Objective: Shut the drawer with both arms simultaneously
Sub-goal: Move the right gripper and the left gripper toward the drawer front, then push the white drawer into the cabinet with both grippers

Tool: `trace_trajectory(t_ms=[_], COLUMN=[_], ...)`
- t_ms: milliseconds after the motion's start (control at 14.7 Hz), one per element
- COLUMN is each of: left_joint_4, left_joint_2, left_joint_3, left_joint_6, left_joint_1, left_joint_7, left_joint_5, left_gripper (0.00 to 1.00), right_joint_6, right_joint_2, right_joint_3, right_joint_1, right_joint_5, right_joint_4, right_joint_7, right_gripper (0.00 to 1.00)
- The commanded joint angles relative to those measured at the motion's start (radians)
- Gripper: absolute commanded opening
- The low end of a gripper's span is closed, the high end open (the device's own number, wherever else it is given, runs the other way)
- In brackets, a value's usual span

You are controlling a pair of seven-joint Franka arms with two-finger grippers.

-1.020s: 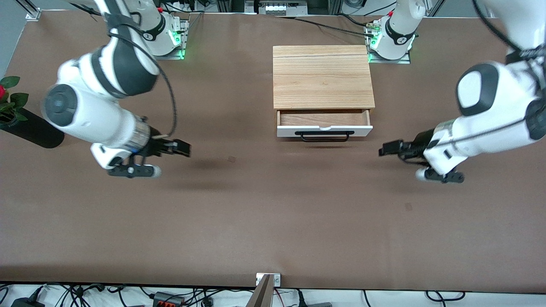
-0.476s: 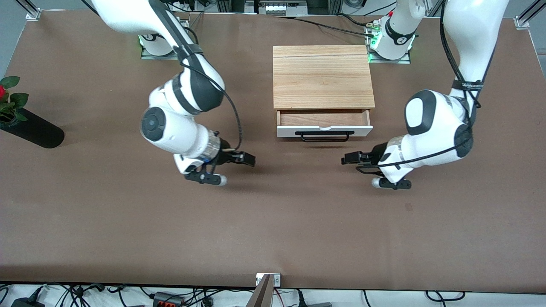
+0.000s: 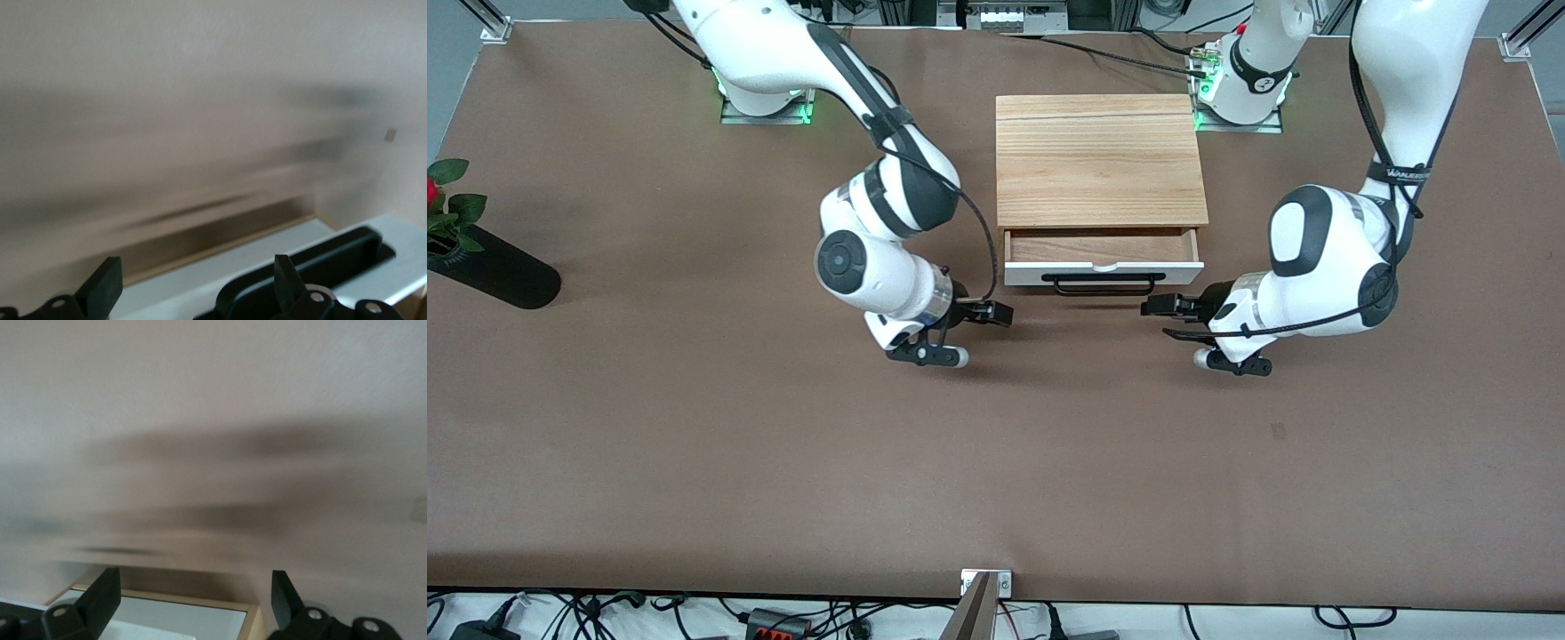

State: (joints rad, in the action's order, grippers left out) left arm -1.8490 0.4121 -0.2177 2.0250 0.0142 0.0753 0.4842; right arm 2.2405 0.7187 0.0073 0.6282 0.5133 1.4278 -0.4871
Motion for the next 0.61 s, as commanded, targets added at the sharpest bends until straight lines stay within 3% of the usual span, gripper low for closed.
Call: trace_trajectory(t_ms=[0, 544], left_joint_4=[-0.062, -0.165], left_joint_2=[-0.058, -0.102], left_joint_3=[-0.012, -0.012], left_joint_6=[-0.022, -0.022], left_joint_1=[-0.023, -0.046], left_joint_7=[0.031, 0.113], left_joint_5=[0.025, 0.163], left_gripper=[1.0, 1.0], right_joint_6=[-0.012, -0.208], right_joint_2=[0.008, -0.001], right_joint_3=[0.028, 0.049], right_joint_1=[-0.005, -0.025], right_joint_5=[0.03, 0.094], right_joint_4=[-0.024, -0.027], right_joint_7=[0.016, 0.022], right_gripper=[1.0, 1.0])
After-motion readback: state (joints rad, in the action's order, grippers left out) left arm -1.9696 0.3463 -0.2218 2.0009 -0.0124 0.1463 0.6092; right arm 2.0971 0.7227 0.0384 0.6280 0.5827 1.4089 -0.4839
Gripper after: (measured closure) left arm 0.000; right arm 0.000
